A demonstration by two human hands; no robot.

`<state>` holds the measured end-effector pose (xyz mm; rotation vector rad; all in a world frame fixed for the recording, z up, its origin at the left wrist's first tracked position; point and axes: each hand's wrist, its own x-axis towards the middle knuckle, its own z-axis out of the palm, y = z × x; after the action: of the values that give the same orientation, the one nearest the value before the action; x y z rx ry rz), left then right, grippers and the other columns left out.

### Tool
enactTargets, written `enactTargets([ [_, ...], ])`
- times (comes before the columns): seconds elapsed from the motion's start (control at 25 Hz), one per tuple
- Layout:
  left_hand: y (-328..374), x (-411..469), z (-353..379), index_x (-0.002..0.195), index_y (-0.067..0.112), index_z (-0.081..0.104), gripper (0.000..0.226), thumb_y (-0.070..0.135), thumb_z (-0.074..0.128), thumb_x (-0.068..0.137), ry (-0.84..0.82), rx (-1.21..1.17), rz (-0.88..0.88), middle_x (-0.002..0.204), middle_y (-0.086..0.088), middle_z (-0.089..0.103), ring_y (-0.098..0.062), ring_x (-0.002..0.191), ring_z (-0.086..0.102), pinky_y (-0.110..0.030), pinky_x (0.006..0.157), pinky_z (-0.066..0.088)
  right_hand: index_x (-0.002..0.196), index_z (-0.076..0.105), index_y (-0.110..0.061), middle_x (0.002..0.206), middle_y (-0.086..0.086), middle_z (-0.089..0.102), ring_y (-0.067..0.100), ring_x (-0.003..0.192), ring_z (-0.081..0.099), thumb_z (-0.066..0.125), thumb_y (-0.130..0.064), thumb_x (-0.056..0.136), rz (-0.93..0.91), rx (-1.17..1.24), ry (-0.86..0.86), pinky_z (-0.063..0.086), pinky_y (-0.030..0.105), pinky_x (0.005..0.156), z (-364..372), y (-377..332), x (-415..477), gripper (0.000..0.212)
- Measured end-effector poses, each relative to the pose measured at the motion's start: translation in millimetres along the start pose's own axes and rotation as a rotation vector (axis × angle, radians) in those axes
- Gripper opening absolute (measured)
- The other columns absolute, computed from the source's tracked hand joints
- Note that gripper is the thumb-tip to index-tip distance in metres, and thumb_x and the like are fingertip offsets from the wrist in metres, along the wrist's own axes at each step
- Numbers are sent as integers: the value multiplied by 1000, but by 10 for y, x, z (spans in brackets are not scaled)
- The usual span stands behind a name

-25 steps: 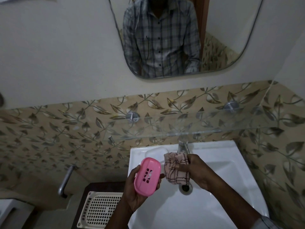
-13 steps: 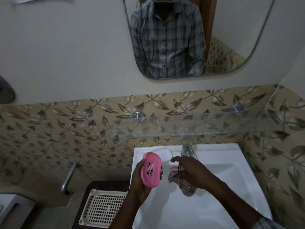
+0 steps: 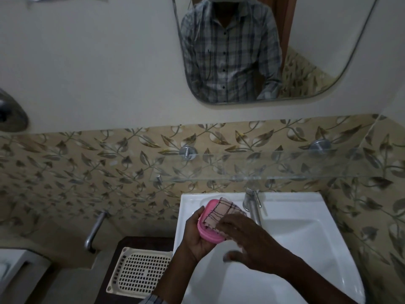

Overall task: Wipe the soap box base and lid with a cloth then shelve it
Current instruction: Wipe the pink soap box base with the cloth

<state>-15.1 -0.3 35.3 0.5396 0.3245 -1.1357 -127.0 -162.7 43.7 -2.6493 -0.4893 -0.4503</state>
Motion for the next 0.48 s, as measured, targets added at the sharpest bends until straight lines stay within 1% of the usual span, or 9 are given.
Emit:
enactTargets([
  [0.04,24,-6,9,131,-10,56,61,36,50,92,-19,11,-14,126,-32,58,-44,110,58,-53,99,47,140,49,-22,155,3,38,19,144,33,63,-66,83,-16,-7,-38,33,42,117,-30,23,-37,73],
  [0.08,25,-10,25,129,-10,57,57,31,55,90,-34,34,-38,124,-31,60,-44,107,61,-51,98,48,139,48,-22,156,7,39,23,145,32,71,-63,78,-42,-41,-35,32,46,118,-45,52,-38,77],
  [0.16,7,-15,67,126,-11,60,55,24,61,85,-38,109,-89,122,-32,63,-45,105,64,-52,99,48,135,50,-21,142,11,55,22,134,43,88,-27,68,-4,2,-50,45,50,107,-34,89,38,77],
  [0.2,14,-15,76,125,-11,61,55,25,61,83,-26,155,-99,122,-32,63,-46,105,64,-53,98,48,137,49,-19,139,10,57,21,129,46,84,-10,67,55,74,-69,48,47,104,-80,149,93,79],
  [0.24,39,-15,76,124,-10,63,56,27,60,82,-8,200,-102,122,-32,63,-46,106,62,-53,96,49,140,49,-18,139,10,56,23,127,49,77,1,69,74,132,-123,49,43,104,-170,221,137,78],
  [0.28,70,-15,64,122,-8,65,57,31,59,81,12,243,-107,120,-31,64,-44,105,60,-51,93,51,140,51,-15,138,11,57,26,124,54,72,7,72,33,132,-157,50,42,101,-245,310,159,74],
  [0.36,125,-4,43,123,-5,65,56,33,59,82,31,292,-115,116,-28,64,-40,103,57,-47,90,51,126,65,-4,128,16,65,32,114,65,77,9,72,-145,-14,-127,56,45,93,-297,443,163,57],
  [0.4,150,5,41,124,-4,64,55,31,61,81,24,290,-116,115,-28,62,-39,103,56,-47,92,48,117,70,-1,125,18,67,35,113,66,80,8,69,-220,-54,-118,55,48,94,-294,457,181,50],
  [0.48,185,22,58,124,-3,61,54,24,66,78,23,307,-93,114,-27,59,-38,102,55,-49,97,41,110,72,0,124,22,67,39,115,64,79,6,72,-294,-58,-107,54,49,96,-279,454,225,40],
])
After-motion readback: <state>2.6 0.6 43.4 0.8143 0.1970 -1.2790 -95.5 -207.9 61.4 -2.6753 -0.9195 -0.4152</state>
